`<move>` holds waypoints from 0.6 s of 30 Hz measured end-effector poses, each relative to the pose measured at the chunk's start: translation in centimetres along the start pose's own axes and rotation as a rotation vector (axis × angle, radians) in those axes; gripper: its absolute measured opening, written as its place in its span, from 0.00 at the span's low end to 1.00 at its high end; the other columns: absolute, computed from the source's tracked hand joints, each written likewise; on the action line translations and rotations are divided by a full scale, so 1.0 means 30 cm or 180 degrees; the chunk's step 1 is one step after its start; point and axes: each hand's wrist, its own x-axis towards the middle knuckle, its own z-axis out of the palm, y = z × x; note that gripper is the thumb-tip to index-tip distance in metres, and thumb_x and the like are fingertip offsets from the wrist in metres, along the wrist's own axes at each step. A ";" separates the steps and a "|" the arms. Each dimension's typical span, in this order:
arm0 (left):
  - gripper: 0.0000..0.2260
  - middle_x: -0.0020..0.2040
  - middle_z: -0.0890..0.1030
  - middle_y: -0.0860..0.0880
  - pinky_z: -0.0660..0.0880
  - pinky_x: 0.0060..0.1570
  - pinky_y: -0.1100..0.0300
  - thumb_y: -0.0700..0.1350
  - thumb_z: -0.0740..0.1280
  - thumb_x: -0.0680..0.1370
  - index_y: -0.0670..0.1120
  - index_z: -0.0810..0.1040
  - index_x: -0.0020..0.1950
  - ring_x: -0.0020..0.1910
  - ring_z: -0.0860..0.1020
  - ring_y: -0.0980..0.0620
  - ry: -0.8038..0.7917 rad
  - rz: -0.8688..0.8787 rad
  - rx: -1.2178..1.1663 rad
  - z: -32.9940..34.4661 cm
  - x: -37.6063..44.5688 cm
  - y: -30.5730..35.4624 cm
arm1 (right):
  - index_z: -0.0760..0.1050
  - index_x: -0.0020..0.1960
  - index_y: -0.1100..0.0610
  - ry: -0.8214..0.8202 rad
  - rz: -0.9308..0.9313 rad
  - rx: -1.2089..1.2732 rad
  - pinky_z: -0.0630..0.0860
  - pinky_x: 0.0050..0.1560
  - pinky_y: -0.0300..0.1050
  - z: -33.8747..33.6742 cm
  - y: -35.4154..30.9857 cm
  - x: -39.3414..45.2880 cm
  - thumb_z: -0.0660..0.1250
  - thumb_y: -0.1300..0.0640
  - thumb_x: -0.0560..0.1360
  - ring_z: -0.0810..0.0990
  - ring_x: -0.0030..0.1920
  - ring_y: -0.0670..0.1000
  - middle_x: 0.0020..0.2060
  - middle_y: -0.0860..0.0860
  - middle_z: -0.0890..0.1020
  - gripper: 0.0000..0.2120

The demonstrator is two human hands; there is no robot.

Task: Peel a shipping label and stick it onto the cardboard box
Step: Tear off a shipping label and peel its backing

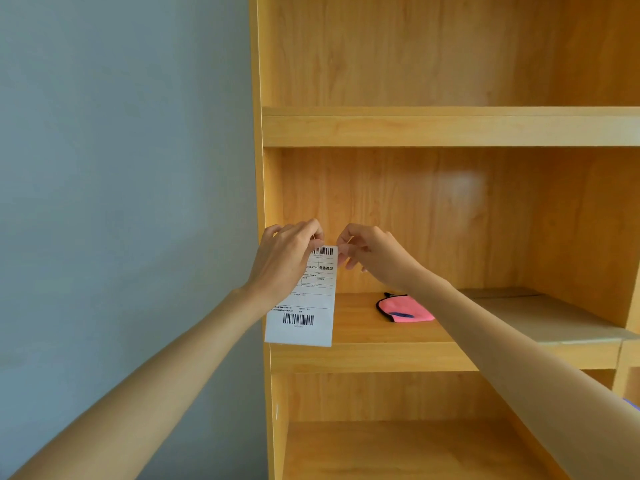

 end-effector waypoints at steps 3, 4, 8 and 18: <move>0.06 0.38 0.73 0.60 0.71 0.55 0.50 0.41 0.65 0.81 0.49 0.71 0.46 0.34 0.68 0.66 0.0006 0.0008 0.0009 0.002 0.000 0.005 | 0.73 0.46 0.53 0.0013 -0.0008 -0.0033 0.81 0.46 0.55 0.000 -0.001 -0.006 0.60 0.59 0.81 0.85 0.42 0.48 0.41 0.49 0.87 0.07; 0.06 0.38 0.72 0.61 0.71 0.55 0.50 0.41 0.65 0.81 0.49 0.71 0.46 0.34 0.68 0.68 0.0000 0.0013 0.0012 0.001 -0.002 0.007 | 0.74 0.47 0.53 0.0011 -0.0006 -0.0049 0.81 0.46 0.55 0.000 0.000 -0.007 0.60 0.59 0.81 0.85 0.42 0.48 0.41 0.48 0.87 0.06; 0.06 0.39 0.74 0.61 0.70 0.56 0.51 0.41 0.66 0.81 0.49 0.71 0.46 0.36 0.68 0.62 -0.0033 -0.0004 0.0069 0.003 -0.009 0.013 | 0.74 0.47 0.54 0.0008 -0.0001 -0.0125 0.82 0.47 0.56 0.001 0.008 -0.013 0.59 0.60 0.81 0.85 0.42 0.48 0.41 0.47 0.87 0.07; 0.04 0.44 0.76 0.59 0.64 0.66 0.51 0.44 0.65 0.80 0.51 0.71 0.49 0.44 0.75 0.57 -0.0004 -0.0042 0.0174 -0.006 -0.027 0.040 | 0.74 0.41 0.46 0.0132 -0.0014 -0.0187 0.81 0.49 0.55 0.000 0.014 -0.027 0.62 0.54 0.79 0.85 0.38 0.44 0.36 0.43 0.86 0.09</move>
